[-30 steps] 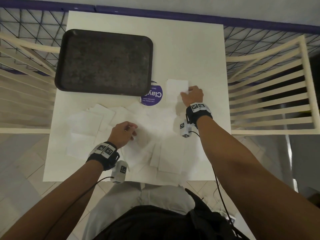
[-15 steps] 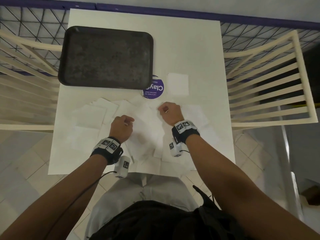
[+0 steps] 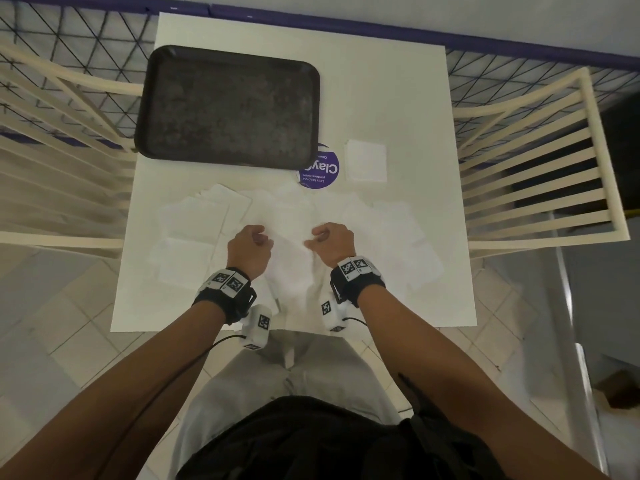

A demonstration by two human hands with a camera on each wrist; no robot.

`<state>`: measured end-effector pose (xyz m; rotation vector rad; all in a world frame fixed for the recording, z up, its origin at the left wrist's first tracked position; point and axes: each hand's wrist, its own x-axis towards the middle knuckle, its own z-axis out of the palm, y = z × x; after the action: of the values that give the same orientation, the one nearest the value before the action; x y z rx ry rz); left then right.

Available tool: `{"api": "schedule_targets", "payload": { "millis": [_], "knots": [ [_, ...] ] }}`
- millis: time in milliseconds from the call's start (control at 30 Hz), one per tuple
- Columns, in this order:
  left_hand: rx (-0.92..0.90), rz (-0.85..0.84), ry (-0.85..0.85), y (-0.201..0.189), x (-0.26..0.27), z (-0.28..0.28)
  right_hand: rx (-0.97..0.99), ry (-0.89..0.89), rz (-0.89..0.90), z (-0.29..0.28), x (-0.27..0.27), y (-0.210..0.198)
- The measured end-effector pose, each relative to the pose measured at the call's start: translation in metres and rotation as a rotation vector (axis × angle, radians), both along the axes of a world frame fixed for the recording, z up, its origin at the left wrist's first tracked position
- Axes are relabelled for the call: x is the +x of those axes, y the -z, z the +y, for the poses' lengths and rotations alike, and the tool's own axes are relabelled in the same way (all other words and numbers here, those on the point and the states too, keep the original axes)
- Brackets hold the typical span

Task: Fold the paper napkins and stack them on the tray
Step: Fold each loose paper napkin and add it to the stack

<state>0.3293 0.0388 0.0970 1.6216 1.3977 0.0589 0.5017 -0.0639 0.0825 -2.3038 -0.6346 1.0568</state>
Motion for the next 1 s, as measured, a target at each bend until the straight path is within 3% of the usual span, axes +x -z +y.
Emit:
{"api": "schedule_targets", "payload": {
  "millis": [367, 467, 733, 1000],
  "knots": [
    [0.198, -0.226, -0.057, -0.016, 0.002, 0.000, 0.081, -0.037, 0.113, -0.003, 0.003, -0.025],
    [0.196, -0.218, -0.057, -0.022, 0.007, 0.003, 0.119, -0.069, 0.175, 0.000, 0.003, -0.033],
    [0.092, -0.278, 0.014, -0.031, 0.014, 0.008, 0.229, -0.081, 0.041, 0.004, 0.011, -0.048],
    [0.068, -0.350, 0.062, -0.024, 0.006, 0.013, 0.305, -0.031, 0.123, 0.003, 0.014, -0.050]
  ]
}}
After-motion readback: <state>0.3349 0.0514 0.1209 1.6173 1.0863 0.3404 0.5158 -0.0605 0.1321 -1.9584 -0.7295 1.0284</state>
